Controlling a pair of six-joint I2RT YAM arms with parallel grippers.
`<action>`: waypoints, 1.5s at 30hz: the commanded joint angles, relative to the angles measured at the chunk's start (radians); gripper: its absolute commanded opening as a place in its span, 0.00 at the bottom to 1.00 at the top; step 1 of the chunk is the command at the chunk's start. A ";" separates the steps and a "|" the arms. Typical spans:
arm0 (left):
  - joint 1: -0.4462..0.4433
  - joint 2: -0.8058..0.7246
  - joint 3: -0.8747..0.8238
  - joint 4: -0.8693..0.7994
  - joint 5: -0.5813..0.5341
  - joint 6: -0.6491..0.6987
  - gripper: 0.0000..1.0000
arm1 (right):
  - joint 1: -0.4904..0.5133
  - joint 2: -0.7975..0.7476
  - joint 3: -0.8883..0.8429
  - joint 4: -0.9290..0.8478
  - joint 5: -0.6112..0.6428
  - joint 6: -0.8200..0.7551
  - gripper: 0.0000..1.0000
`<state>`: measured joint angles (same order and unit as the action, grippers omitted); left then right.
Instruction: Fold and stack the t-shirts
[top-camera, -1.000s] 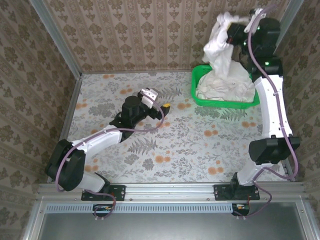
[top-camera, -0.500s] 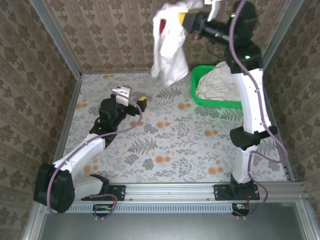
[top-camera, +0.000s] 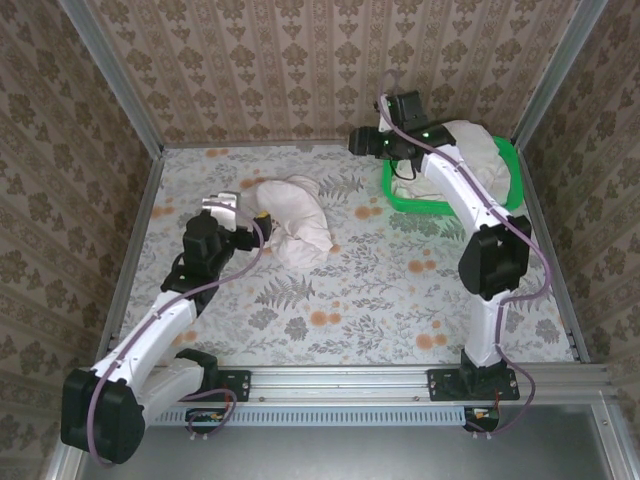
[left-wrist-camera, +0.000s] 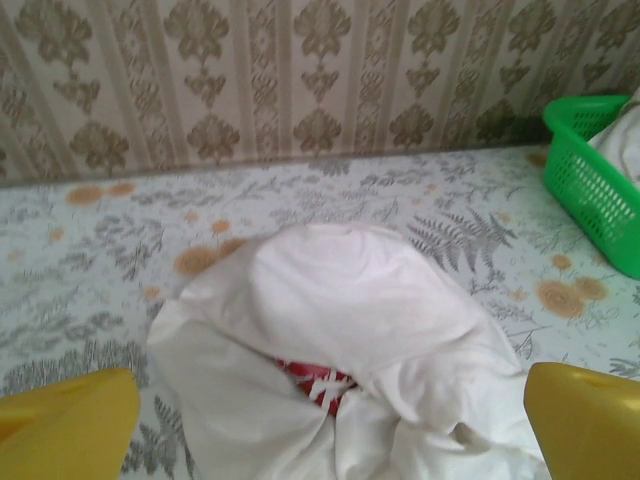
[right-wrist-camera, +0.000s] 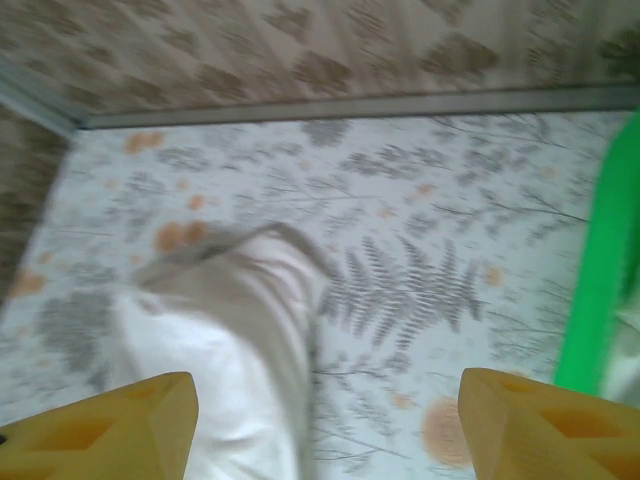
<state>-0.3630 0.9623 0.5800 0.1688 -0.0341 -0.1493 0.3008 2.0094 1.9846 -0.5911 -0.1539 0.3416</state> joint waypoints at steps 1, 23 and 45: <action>0.002 0.012 -0.001 -0.028 -0.041 -0.066 1.00 | 0.026 0.038 0.003 -0.037 0.200 -0.049 0.70; -0.050 0.100 0.023 -0.002 -0.056 -0.098 1.00 | -0.077 0.206 -0.060 -0.062 0.332 -0.197 0.25; -0.054 0.146 0.056 -0.013 -0.064 -0.103 1.00 | -0.187 0.312 0.126 -0.118 0.251 -0.274 0.20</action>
<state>-0.4118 1.0958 0.5972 0.1501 -0.0799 -0.2333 0.1219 2.2829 2.0605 -0.6636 0.1192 0.0917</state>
